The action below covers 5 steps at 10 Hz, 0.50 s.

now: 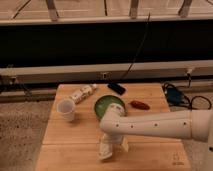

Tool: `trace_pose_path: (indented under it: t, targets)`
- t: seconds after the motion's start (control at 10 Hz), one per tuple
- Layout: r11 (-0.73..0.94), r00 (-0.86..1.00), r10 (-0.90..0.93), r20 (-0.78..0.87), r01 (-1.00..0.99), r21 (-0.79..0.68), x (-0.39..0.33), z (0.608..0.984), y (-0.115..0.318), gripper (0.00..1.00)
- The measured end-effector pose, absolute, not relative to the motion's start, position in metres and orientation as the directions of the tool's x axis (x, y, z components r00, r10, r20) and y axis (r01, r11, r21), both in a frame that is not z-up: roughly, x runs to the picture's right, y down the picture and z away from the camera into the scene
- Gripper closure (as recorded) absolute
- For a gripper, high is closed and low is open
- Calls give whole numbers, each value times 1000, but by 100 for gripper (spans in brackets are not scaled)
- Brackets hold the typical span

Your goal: Wipe the white sponge on the table

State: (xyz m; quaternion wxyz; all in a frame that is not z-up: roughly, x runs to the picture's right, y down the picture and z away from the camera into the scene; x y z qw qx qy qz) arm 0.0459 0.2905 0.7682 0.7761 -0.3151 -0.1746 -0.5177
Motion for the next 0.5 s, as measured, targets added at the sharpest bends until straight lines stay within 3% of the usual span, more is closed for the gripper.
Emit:
trace_pose_path:
  t: [0.5]
  targets:
    - [263,398,-686,609,916,-302,45,773,291,20]
